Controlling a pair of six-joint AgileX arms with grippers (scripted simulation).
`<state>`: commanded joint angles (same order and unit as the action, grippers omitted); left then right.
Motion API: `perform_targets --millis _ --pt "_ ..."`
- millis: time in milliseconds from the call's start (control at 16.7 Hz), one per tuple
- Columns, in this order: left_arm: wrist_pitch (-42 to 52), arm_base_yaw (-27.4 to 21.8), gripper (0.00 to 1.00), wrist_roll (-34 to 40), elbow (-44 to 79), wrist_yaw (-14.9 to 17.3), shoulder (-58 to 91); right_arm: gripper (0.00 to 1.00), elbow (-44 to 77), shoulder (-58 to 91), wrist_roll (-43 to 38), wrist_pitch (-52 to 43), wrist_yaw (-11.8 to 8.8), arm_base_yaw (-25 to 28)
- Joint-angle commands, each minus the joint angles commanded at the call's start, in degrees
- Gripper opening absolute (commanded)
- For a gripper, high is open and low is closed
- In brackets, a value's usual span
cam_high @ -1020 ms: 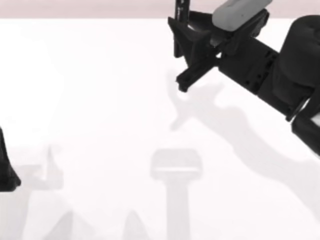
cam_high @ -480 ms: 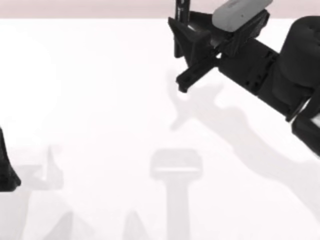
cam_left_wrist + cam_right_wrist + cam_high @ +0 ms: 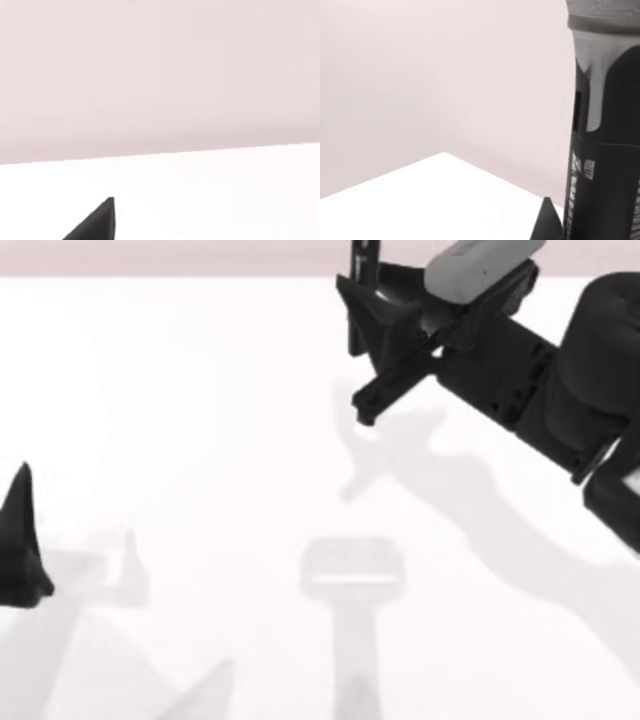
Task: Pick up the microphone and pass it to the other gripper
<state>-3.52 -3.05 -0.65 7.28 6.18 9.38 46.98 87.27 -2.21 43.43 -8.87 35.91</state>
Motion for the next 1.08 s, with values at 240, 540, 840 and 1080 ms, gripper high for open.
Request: perform_targets --millis 240,540,840,1080 --pt "-4.84 -4.37 1.0 -0.96 10.43 9.02 16.89 0.0 0.0 0.0 0.0 0.0 0.0 0.0" --pt "-10.97 -10.28 1.0 -2.04 23.93 21.09 39.44 0.0 0.0 0.0 0.0 0.0 0.0 0.0" --pt "-16.13 -14.77 1.0 -3.05 34.65 30.21 55.18 0.0 0.0 0.0 0.0 0.0 0.0 0.0" --pt "-17.93 -16.17 1.0 -3.51 38.18 33.05 59.78 0.0 0.0 0.0 0.0 0.0 0.0 0.0"
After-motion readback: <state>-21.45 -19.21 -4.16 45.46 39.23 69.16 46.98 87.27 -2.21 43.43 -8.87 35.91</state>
